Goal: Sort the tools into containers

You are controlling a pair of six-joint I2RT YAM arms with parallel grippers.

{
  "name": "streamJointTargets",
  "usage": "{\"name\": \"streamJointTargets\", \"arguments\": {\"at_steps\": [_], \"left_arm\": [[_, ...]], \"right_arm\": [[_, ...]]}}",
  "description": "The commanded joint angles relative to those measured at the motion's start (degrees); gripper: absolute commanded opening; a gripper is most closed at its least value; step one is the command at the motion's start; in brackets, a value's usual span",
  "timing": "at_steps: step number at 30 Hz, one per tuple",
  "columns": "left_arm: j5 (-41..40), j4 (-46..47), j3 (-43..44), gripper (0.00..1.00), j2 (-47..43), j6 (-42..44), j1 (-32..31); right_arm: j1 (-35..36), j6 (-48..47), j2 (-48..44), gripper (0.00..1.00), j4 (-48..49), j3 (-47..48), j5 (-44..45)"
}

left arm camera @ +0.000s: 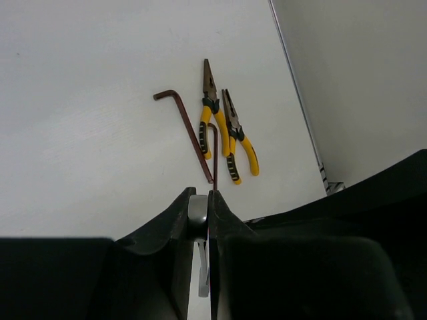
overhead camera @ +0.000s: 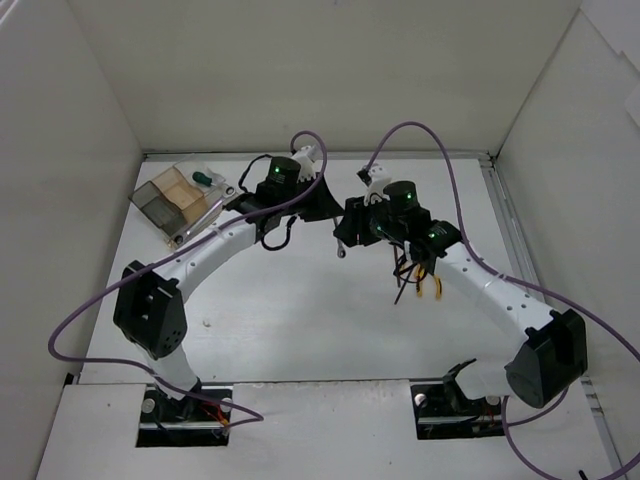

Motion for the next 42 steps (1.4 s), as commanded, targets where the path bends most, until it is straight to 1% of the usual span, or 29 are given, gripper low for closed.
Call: {"name": "streamJointTargets", "arguments": {"at_steps": [1,2,3,4,5,6,7,8,9,10,11,13,14,15,19,23,29,32,37,39,40,41,42], "left_arm": [[-1.9,1.5,1.8,0.0,-5.4,7.0,1.9],[-2.7,0.4,2.2,0.0,-6.0,9.0,3.9],[-4.7,-0.4,2.4,0.0,-7.3,14.4,4.9],[-6.8,-2.7,2.7,0.0,-7.9,17.4,6.0],[-8.3,-4.3,3.2,0.0,-8.4,20.6,8.3],[-12.2,-5.7,4.3,0.0,-9.2,26.8,9.4],[-14.5,-7.6,4.5,0.0,-9.6,29.6,10.5],[-19.6,-7.9,4.5,0.0,-9.8,32.3,12.1],[-22.2,-8.4,4.4,0.0,-10.3,34.7,12.9],[-23.8,-8.3,4.1,0.0,-10.3,39.7,13.6],[-29.1,-8.2,3.9,0.0,-9.8,42.2,14.9],[-32.3,-8.1,3.9,0.0,-8.5,50.1,16.3],[-35.3,-8.1,4.4,0.0,-7.7,52.0,17.0],[-36.5,-8.2,5.2,0.0,-6.3,54.9,18.4],[-36.8,-6.9,5.3,0.0,-3.0,60.7,21.6],[-38.0,-5.7,5.9,0.0,2.3,63.8,24.5],[-33.3,-6.2,8.8,0.0,7.6,65.3,29.0],[-34.3,-5.0,8.7,0.0,9.8,66.8,29.6],[-32.6,-4.8,9.2,0.0,12.6,66.7,30.8],[-32.4,-4.9,9.2,0.03,13.0,65.9,30.8],[-32.9,-4.9,8.9,0.07,13.6,65.9,30.8],[-33.3,-5.1,8.7,0.13,14.0,65.9,30.8],[-33.3,-5.1,8.7,0.16,14.0,65.9,30.8]], "right_arm": [[0.3,0.1,-4.6,0.45,4.3,-0.3,1.9],[0.0,-0.1,-6.0,0.47,4.1,-1.3,2.6],[0.0,-0.5,-6.5,0.53,4.0,-1.9,2.9],[0.2,-0.6,-7.8,0.54,3.3,-3.0,3.6],[-0.2,-1.1,-8.4,0.56,2.9,-3.6,4.1],[-0.5,-1.3,-9.0,0.58,1.8,-4.0,4.3],[-0.7,-1.4,-10.0,0.59,1.3,-5.0,5.0],[-0.8,-1.4,-10.6,0.6,1.0,-5.5,5.5],[-1.1,-1.4,-11.2,0.6,0.2,-6.0,5.7],[-1.6,-1.3,-12.0,0.6,-0.1,-6.8,6.2],[-1.6,-1.3,-12.6,0.6,-0.4,-7.1,6.5],[-1.9,-1.9,-13.5,0.61,-1.7,-7.8,7.6],[-1.8,-2.0,-13.9,0.61,-2.2,-8.0,7.9],[-2.0,-2.2,-14.4,0.62,-2.9,-8.6,8.6],[-3.2,-2.5,-15.4,0.64,-4.3,-9.9,9.6],[-5.1,-2.8,-16.0,0.65,-6.1,-10.5,10.0],[-6.5,-3.4,-15.8,0.68,-8.0,-10.5,11.4],[-7.2,-3.5,-15.1,0.69,-8.4,-10.0,12.3],[-8.3,-3.7,-14.3,0.7,-8.8,-9.4,13.2],[-8.5,-3.4,-14.1,0.71,-9.1,-9.1,14.9],[-8.6,-3.1,-14.1,0.71,-9.1,-9.1,15.6],[-9.2,-2.7,-14.1,0.72,-9.3,-9.0,15.6],[-9.5,-2.5,-14.1,0.72,-9.3,-9.0,17.3]]}}
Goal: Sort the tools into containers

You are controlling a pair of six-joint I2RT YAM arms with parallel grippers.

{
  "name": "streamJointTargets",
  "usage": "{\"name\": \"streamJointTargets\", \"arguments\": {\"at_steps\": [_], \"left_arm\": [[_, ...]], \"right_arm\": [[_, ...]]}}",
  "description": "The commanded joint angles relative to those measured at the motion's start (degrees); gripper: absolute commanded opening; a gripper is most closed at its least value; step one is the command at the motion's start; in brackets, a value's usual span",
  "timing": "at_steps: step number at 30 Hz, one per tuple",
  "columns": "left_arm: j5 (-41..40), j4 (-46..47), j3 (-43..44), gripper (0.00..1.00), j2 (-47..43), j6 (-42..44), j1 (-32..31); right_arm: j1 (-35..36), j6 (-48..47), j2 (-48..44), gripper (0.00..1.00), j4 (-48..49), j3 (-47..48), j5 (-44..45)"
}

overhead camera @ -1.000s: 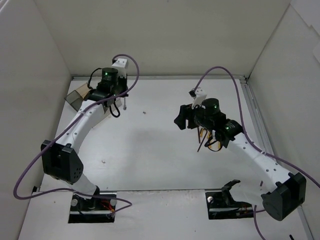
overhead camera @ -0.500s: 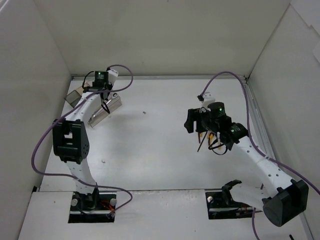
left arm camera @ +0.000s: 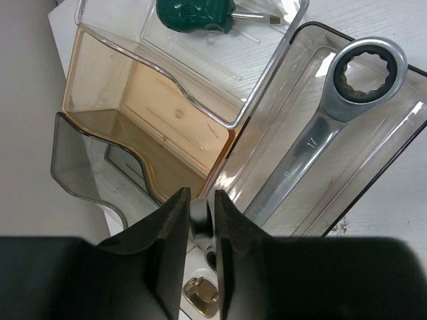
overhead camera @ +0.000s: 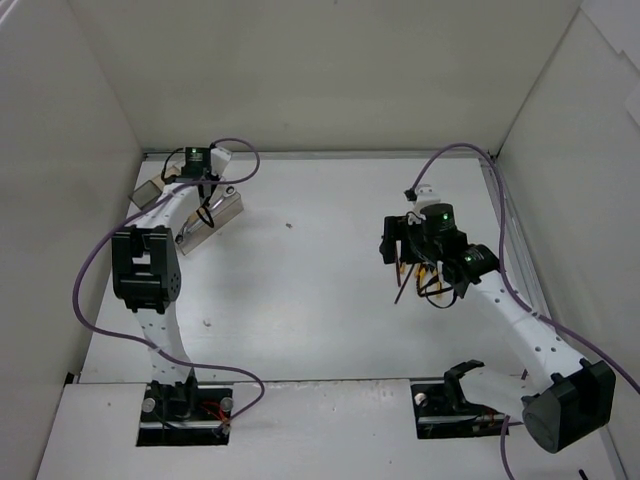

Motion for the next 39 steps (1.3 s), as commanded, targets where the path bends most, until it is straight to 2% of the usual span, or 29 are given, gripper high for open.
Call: {"name": "streamJointTargets", "arguments": {"at_steps": [1,6,7,8,12,13,16,18,22,26,30,33,39], "left_arm": [[-0.6,2.3,2.6,0.19,-1.4,0.7,0.1],[-0.2,1.9,1.8,0.38,-2.0,-0.5,0.1],[0.0,1.6,1.9,0.46,-2.5,-1.4,0.1],[0.4,1.4,2.1,0.5,-2.8,-2.1,0.1],[3.4,0.7,3.9,0.66,-7.1,-6.2,-1.3],[3.7,0.3,4.6,0.76,-7.8,-8.5,-1.8],[5.6,-2.7,8.3,0.98,-10.3,-15.7,-3.9],[8.2,-4.0,10.4,1.0,-11.7,-19.1,-5.1],[8.1,-6.3,10.4,1.0,-13.9,-26.8,-10.3],[8.3,-8.9,6.3,1.0,-15.7,-35.5,-14.2],[19.6,-5.0,-1.8,1.0,-17.5,-43.4,-17.6],[21.2,-5.0,-4.5,1.0,-17.1,-46.4,-20.6],[25.9,-4.2,-7.3,1.0,-17.3,-48.7,-21.7]], "right_arm": [[-1.2,0.6,0.4,0.72,1.3,1.9,4.8],[-3.1,1.9,-0.3,0.72,-0.2,1.3,7.2],[-3.7,2.1,-0.5,0.72,-1.0,0.8,7.7],[-4.2,2.6,-0.8,0.71,-1.4,0.7,8.8],[-5.9,2.7,-1.0,0.69,-3.9,0.3,10.6],[-6.5,2.7,-1.0,0.69,-4.2,0.1,10.7],[-7.7,3.1,0.7,0.65,-5.4,0.3,11.4],[-7.6,3.2,2.2,0.59,-5.7,0.6,11.6],[-7.9,2.5,8.0,0.5,-5.6,2.7,8.8],[-7.8,1.6,14.6,0.41,-4.9,6.4,7.9],[-7.8,1.4,21.7,0.39,-4.1,11.0,5.5],[-7.8,1.5,25.3,0.37,-3.2,12.1,3.0],[-7.8,1.1,33.3,0.37,-2.0,15.0,3.2]]}}
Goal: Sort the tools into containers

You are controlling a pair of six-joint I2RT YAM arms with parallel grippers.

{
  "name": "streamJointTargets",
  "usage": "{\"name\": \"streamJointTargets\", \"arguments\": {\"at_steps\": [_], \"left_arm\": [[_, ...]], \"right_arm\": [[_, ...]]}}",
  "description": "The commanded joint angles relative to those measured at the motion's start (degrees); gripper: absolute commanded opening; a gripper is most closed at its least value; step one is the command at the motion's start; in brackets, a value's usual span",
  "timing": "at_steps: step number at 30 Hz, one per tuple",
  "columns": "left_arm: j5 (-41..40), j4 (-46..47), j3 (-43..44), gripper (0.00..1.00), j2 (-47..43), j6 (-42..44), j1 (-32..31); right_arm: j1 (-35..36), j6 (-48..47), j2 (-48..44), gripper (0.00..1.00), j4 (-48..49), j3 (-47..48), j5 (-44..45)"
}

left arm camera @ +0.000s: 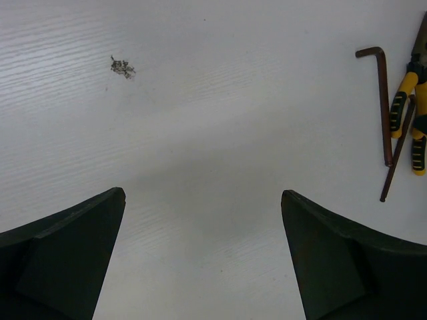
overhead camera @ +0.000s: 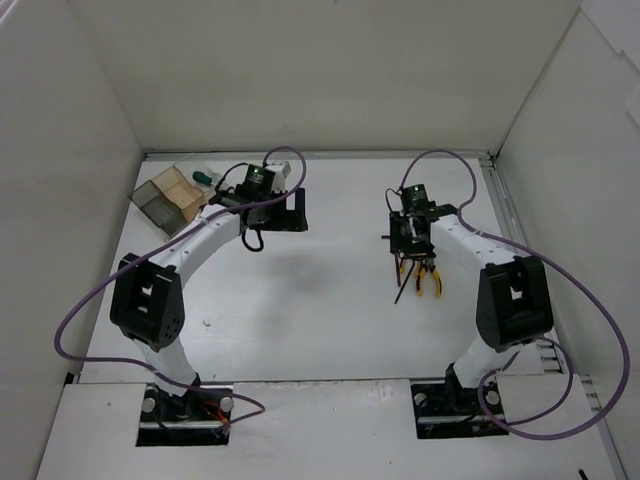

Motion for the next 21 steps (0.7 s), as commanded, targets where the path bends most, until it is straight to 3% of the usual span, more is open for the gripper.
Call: {"name": "streamJointTargets", "arguments": {"at_steps": [1,11,17,21], "left_arm": [[3.6,2.6,2.4,1.0,-3.0,-2.9,-0.1],[4.8,1.3,1.9,1.0,-3.8,-1.4,-0.1],[6.5,1.3,2.0,1.0,-3.1,-1.3,-0.1],[7.8,2.0,2.2,1.0,-2.4,-1.7,-0.1]], "right_arm": [[-0.4,-0.8,3.5,0.37,2.8,4.2,-0.9],[-1.4,-2.7,12.4,0.33,4.8,7.3,-1.1],[-1.5,-3.4,12.9,0.32,4.8,5.1,-2.9],[-1.4,-3.6,12.7,0.26,4.6,3.7,-2.8]]}}
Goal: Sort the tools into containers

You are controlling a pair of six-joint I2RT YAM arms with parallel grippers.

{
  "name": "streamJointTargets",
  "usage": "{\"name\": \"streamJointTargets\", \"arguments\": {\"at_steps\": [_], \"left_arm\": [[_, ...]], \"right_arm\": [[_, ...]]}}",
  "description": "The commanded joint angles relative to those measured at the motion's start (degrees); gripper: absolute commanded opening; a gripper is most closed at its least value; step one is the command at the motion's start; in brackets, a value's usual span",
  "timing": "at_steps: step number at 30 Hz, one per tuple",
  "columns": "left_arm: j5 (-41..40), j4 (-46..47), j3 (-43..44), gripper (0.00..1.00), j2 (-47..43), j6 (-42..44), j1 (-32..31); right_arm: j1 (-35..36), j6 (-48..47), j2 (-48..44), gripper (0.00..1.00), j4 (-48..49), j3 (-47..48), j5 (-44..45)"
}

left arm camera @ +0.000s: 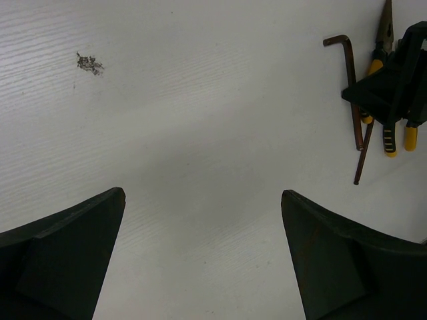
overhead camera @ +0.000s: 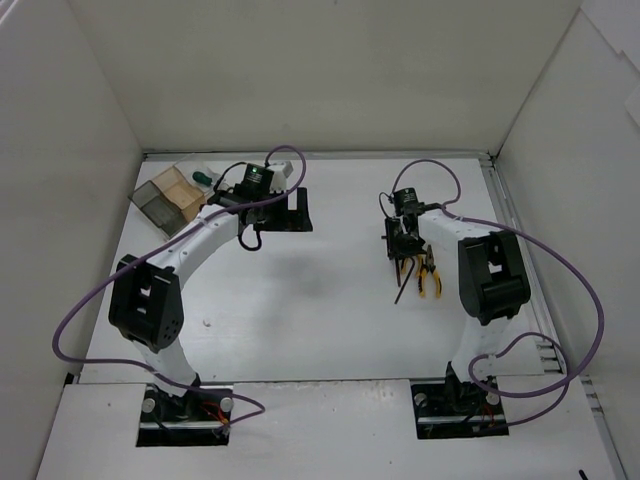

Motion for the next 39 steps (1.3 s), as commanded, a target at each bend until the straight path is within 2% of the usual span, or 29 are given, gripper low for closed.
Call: {"name": "streamJointTargets", "arguments": {"at_steps": [1,7,10,12,18,22,27,35,39], "left_arm": [[2.3,1.9,2.4,1.0,-2.0,-0.5,0.0],[3.7,2.2,3.7,1.0,-1.4,-1.7,0.0],[4.8,2.8,3.9,1.0,-1.3,-2.8,0.0],[6.0,3.4,4.0,1.0,-1.2,-4.3,0.0],[10.6,8.2,4.7,1.0,-0.9,-9.7,0.0],[8.8,9.0,6.7,1.0,0.4,-10.4,-1.1],[9.3,14.0,7.4,0.97,1.2,-13.7,-2.3],[12.5,22.5,8.9,0.91,3.1,-20.2,-6.5],[11.6,22.7,9.9,0.88,4.1,-21.2,-8.4]], "right_arm": [[-0.2,-0.7,-1.4,0.25,1.1,-1.3,-0.7],[2.0,-0.3,-1.5,0.13,1.1,-2.8,-1.2],[2.8,-0.5,-1.2,0.0,1.0,-2.2,-1.4],[3.2,-0.1,-1.6,0.0,1.1,-1.7,-1.8],[4.5,0.7,-10.4,0.0,2.5,0.0,-3.5],[4.9,1.2,-14.2,0.0,3.7,0.9,-7.6],[7.0,2.8,-19.2,0.0,4.8,1.3,-11.7],[11.4,6.7,-25.6,0.0,7.1,0.2,-12.7],[12.5,7.6,-27.8,0.0,8.4,-0.6,-12.6]]}}
